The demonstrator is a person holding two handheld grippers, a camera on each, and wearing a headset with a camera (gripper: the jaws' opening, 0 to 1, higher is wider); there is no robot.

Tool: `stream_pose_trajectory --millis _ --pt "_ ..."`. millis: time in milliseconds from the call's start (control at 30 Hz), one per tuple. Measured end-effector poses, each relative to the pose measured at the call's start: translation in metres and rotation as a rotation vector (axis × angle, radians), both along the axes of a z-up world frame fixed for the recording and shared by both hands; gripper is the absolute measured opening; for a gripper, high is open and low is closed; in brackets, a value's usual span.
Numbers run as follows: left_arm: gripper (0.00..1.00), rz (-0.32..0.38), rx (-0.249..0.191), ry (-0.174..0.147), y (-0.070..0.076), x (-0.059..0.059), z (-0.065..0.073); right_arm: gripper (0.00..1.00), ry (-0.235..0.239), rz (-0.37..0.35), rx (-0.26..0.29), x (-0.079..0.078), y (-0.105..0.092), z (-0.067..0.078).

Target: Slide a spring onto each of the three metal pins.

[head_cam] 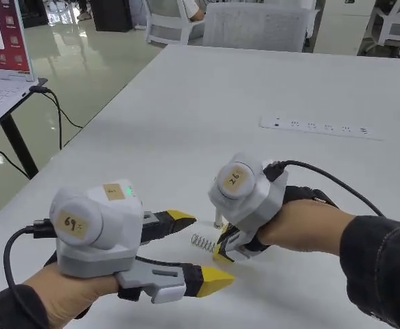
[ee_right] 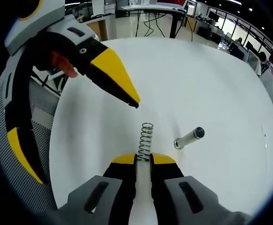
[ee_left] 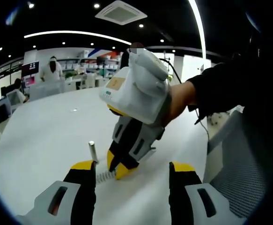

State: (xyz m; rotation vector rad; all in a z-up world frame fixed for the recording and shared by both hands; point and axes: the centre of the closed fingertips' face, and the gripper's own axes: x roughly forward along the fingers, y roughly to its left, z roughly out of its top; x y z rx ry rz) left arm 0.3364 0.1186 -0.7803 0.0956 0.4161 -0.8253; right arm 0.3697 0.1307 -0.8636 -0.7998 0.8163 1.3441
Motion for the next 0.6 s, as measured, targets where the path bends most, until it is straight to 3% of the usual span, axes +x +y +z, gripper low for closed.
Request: stream_pose_trajectory --millis 267,600 --pt "0.58 -0.007 0.007 0.003 -0.001 -0.001 -0.001 0.08 0.004 0.015 -0.015 -0.004 -0.008 0.004" --pt "0.57 -0.019 0.012 0.002 -0.004 -0.003 -0.001 0.08 -0.004 0.057 -0.012 -0.014 -0.02 0.019"
